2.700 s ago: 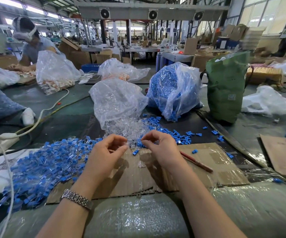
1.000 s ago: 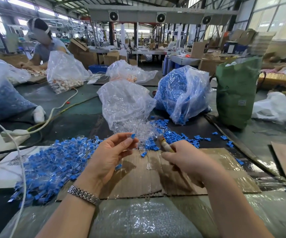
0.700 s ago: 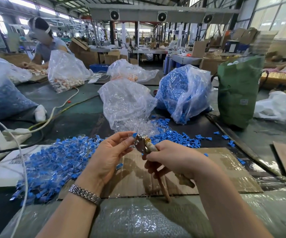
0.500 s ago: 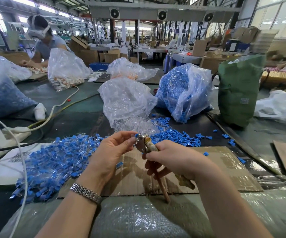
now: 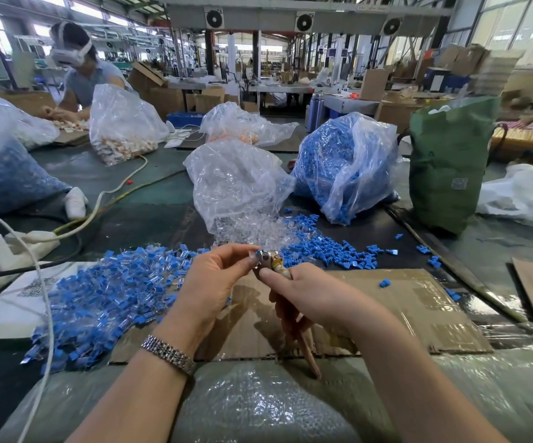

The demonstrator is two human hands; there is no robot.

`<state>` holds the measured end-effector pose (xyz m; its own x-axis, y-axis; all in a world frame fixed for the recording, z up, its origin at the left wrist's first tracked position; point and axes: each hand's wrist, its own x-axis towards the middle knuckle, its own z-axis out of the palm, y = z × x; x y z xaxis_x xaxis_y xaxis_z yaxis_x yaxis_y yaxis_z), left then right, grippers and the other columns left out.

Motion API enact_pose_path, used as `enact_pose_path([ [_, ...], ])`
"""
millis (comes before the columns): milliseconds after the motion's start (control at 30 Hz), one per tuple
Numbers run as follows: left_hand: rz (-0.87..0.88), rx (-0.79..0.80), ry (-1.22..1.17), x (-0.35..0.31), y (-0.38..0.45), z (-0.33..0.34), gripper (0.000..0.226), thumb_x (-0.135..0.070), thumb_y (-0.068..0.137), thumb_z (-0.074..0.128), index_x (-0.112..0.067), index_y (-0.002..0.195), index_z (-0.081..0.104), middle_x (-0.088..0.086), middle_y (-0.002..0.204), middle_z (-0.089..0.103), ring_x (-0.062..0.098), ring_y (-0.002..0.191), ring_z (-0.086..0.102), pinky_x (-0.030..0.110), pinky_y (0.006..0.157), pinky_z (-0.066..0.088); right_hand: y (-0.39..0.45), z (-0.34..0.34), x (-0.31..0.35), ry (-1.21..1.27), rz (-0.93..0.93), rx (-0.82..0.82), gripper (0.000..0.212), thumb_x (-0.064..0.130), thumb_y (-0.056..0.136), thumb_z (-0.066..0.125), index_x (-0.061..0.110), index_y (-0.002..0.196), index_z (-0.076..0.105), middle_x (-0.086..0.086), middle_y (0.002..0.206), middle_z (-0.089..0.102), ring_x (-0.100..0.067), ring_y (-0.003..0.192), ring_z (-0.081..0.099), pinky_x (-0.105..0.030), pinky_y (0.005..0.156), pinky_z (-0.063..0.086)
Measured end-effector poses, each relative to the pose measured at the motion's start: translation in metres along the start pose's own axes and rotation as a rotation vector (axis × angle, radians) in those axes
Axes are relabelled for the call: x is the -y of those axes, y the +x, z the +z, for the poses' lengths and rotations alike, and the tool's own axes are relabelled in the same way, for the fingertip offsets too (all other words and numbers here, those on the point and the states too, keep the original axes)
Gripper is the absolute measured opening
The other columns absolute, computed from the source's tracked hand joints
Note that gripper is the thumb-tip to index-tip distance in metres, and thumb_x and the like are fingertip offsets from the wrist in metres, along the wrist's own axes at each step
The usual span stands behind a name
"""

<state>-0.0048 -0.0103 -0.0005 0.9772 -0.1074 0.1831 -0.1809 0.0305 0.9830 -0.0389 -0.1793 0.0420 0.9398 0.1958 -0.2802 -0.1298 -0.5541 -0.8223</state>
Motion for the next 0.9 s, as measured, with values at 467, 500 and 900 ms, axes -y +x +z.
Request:
enact_pose_path([
  [467, 0.287, -0.014, 1.132, 0.023, 0.01, 0.013, 0.044, -0.023, 0.102, 0.05, -0.038, 0.143, 0.049, -0.013, 0.148, 0.046, 0.005, 0.138, 0.035, 0.035, 0.119, 0.016, 0.008, -0.054, -0.047, -0.844, 0.262, -0.464, 0.048, 0.065, 0.089, 0.058, 0.017, 0.087, 0.054, -0.01, 0.111, 0.061, -0.031, 0.107, 0.055, -0.041, 0.085, 0.047],
  [500, 0.276, 0.025, 1.18, 0.026, 0.013, 0.017, 0.048, -0.025, 0.104, 0.047, -0.038, 0.15, 0.04, -0.012, 0.156, 0.037, 0.008, 0.146, 0.028, 0.037, 0.123, 0.008, 0.012, -0.053, -0.043, -0.848, 0.223, -0.483, 0.044, 0.06, 0.093, 0.057, 0.016, 0.097, 0.058, -0.01, 0.115, 0.059, -0.031, 0.111, 0.053, -0.042, 0.088, 0.046],
  [900, 0.303, 0.09, 1.219, 0.026, 0.022, 0.028, 0.038, -0.025, 0.102, 0.052, -0.037, 0.138, 0.055, -0.012, 0.137, 0.049, 0.011, 0.13, 0.043, 0.037, 0.111, 0.023, 0.056, -0.027, -0.011, -0.899, 0.007, -0.271, 0.037, 0.004, 0.094, 0.047, 0.021, 0.125, 0.061, -0.007, 0.127, 0.064, -0.03, 0.121, 0.056, -0.043, 0.102, 0.036],
])
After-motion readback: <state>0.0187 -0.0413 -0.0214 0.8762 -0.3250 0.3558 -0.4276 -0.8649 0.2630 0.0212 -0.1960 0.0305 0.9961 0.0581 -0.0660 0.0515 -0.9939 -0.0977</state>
